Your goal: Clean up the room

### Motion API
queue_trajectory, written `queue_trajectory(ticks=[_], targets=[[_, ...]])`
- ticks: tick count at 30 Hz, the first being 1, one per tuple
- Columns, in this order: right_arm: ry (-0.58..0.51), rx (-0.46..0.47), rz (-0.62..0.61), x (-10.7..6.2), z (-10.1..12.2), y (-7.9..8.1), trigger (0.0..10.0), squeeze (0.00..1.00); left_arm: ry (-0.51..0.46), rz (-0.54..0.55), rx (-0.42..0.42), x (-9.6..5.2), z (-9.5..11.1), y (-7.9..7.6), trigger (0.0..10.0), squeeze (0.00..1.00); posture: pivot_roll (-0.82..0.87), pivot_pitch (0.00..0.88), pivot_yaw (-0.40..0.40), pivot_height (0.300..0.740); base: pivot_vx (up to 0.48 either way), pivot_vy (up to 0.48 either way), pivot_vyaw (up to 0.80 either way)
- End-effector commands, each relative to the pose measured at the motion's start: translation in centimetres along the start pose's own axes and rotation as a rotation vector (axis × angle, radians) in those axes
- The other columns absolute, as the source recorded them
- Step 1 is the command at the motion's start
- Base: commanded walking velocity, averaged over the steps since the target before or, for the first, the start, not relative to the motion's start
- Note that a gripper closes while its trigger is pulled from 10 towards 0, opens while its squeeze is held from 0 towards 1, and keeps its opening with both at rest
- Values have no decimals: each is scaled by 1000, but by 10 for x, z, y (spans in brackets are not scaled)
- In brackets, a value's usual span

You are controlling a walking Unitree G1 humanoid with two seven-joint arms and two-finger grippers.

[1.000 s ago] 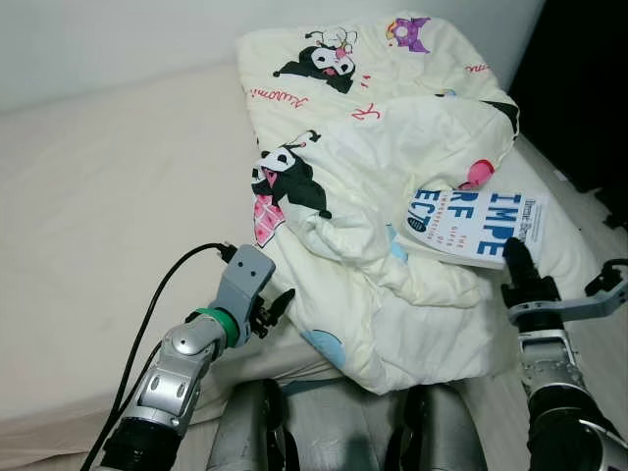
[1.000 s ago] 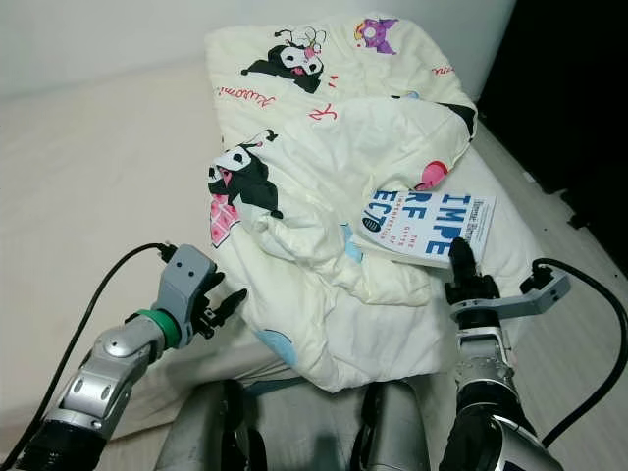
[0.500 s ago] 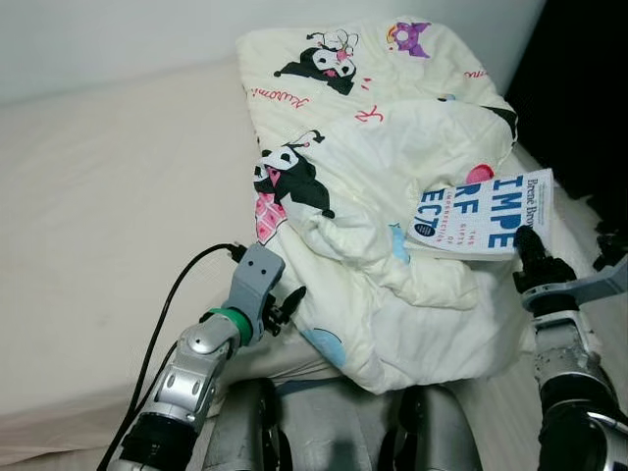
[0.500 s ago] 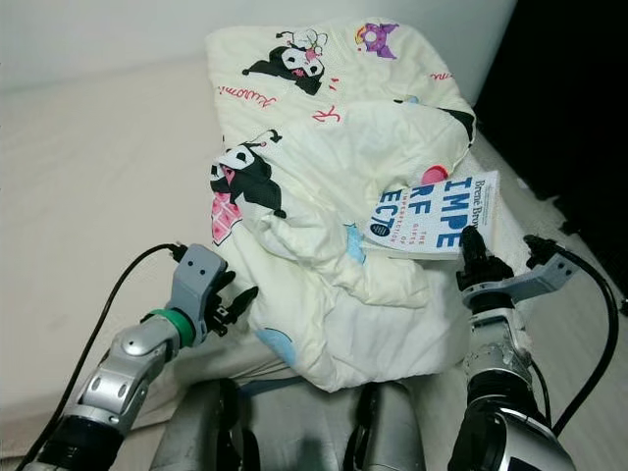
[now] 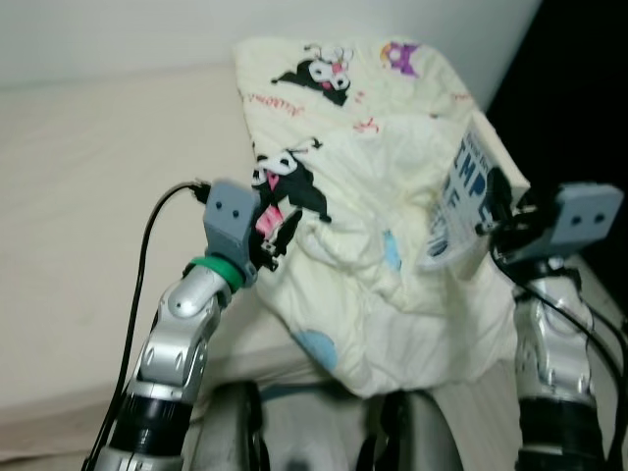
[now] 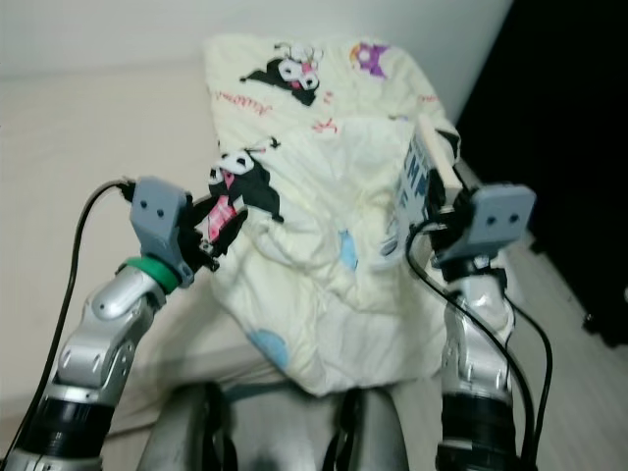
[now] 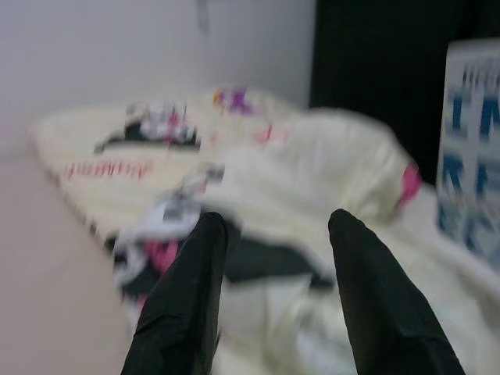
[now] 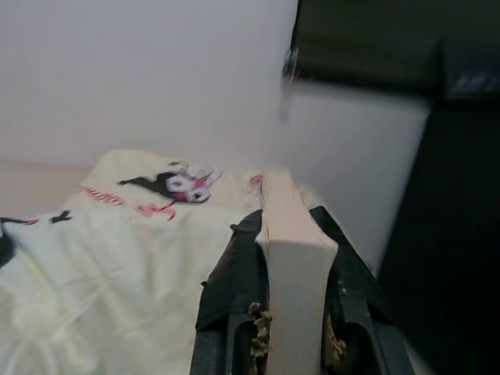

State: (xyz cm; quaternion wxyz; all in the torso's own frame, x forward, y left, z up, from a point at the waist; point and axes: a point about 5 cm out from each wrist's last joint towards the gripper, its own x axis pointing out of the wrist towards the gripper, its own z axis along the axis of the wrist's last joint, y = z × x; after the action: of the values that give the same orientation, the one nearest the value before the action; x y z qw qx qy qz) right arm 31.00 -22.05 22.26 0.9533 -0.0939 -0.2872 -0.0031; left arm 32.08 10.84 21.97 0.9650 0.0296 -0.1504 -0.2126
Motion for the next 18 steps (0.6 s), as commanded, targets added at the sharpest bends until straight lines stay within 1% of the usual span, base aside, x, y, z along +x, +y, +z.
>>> queue_trajectory(ticks=[1, 4, 5, 6, 8, 9, 10, 11, 13, 14, 15, 18], targets=[[-64, -69, -26, -1, 15, -1, 10000, 0, -4, -11, -26, 0, 3, -5, 10000, 0, 7, 84, -9, 600, 0, 0, 0], [-64, -74, -44, -3, 17, 5, 10000, 35, 2, -52, -29, -1, 4, -12, 10000, 0, -10, 78, -8, 610, 0, 0, 0], [-27, -61, -63, -7, 11, 8, 10000, 94, 15, -54, -27, -3, 1, -13, 10000, 0, -12, 75, -7, 615, 0, 0, 0], [4, -56, -71, -12, 5, 11, 10000, 106, 31, -45, -31, -5, -3, -12, 10000, 0, -12, 75, -7, 620, 0, 0, 0], [81, -76, -84, -23, -9, 15, 10000, 114, 66, -13, -58, -8, -11, -9, 10000, 0, -14, 70, -4, 630, 0, 0, 0], [99, -81, -87, -26, -12, 15, 10000, 149, 75, -5, -66, -9, -12, -8, 10000, 0, -14, 70, -4, 635, 0, 0, 0], [128, -87, -86, -34, -17, 18, 10000, 153, 100, 17, -91, -11, -18, -5, 10000, 0, -16, 66, -1, 640, 0, 0, 0], [128, -87, -86, -34, -17, 18, 10000, 153, 100, 17, -91, -11, -18, -5, 10000, 0, -16, 66, -1, 640, 0, 0, 0], [165, -90, -81, -44, -25, 20, 10000, 161, 145, 43, -112, -15, -29, -3, 10000, 0, -16, 66, -1, 650, 0, 0, 0], [165, -90, -81, -44, -25, 20, 10000, 161, 145, 43, -112, -15, -29, -3, 10000, 0, -16, 66, -1, 650, 0, 0, 0], [181, -98, -81, -48, -27, 21, 10000, 173, 162, 48, -110, -17, -33, -2, 10000, 0, -16, 66, -1, 655, 0, 0, 0], [200, -93, -99, -51, -30, 16, 10000, 208, 181, 49, -107, -19, -37, -4, 10000, 0, -16, 66, -1, 670, 0, 0, 0]])
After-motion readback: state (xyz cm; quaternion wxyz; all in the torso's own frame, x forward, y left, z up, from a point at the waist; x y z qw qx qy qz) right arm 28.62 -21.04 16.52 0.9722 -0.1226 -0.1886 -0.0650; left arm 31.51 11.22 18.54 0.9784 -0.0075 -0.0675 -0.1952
